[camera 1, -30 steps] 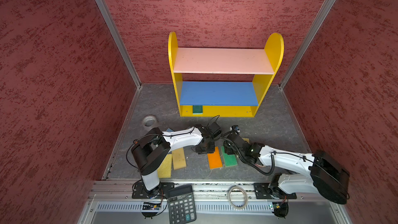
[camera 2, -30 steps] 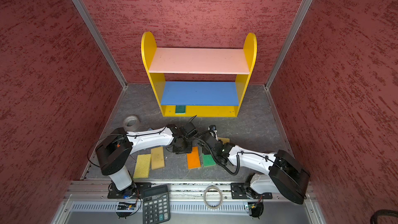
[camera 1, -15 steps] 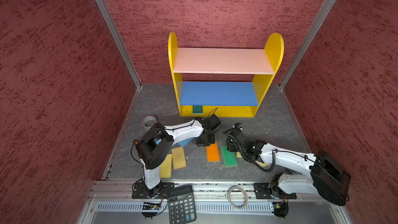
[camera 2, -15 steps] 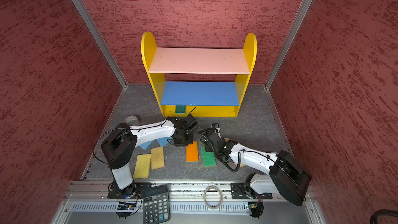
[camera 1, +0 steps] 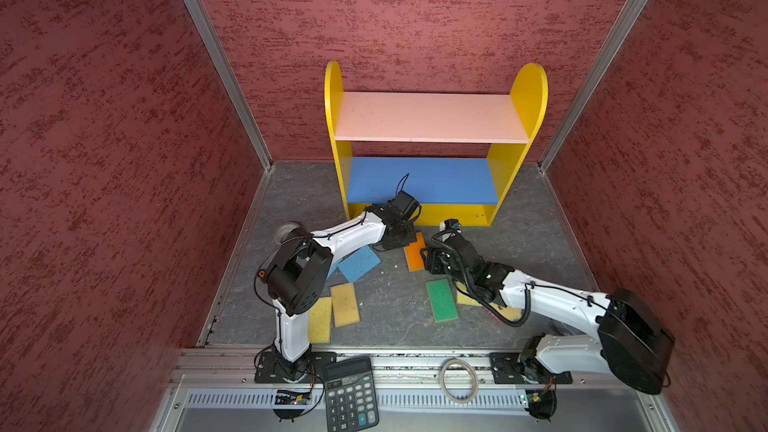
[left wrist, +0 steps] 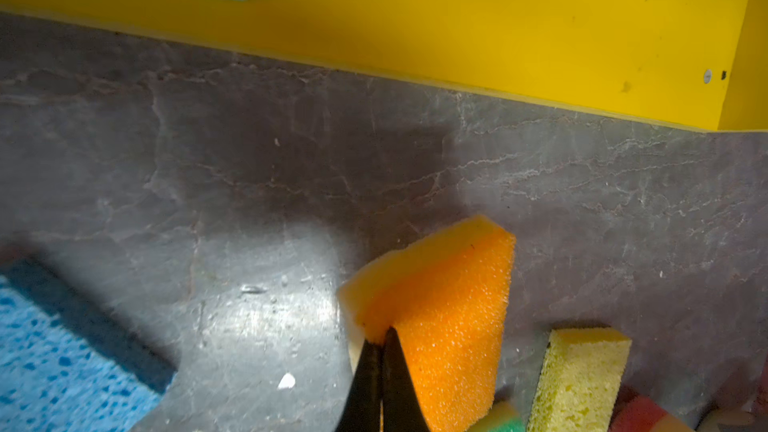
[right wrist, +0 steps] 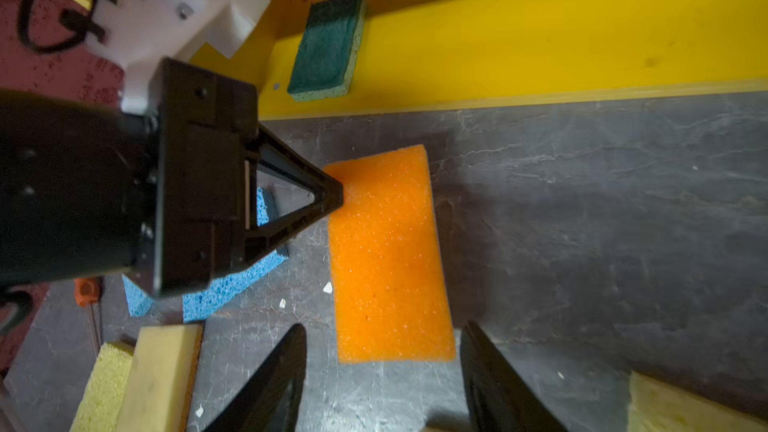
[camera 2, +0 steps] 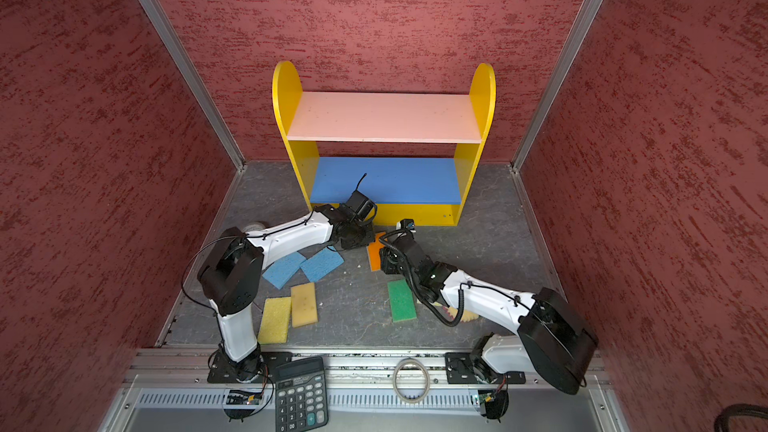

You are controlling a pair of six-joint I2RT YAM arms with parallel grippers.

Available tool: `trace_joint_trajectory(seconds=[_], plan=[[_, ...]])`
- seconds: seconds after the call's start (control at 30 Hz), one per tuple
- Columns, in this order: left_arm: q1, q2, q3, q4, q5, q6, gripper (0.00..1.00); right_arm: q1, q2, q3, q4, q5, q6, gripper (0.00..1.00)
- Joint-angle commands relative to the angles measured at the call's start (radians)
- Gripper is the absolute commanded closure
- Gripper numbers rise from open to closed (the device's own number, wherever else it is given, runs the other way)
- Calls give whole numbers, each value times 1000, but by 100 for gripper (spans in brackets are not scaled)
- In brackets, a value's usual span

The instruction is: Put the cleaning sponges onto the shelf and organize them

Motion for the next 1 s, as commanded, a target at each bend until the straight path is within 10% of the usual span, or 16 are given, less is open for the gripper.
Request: trace_joint_trajectory(seconds=[0.0, 0.63, 0.97], plan=[[8, 26, 7, 73, -1, 29, 100, -82, 41, -27, 136, -129, 67, 41], [30, 132, 46, 83, -7, 35, 100, -186, 333, -45, 357, -384, 118, 47], [27, 81, 20, 118, -25, 23, 66, -206, 356, -69, 401, -364, 159, 96]])
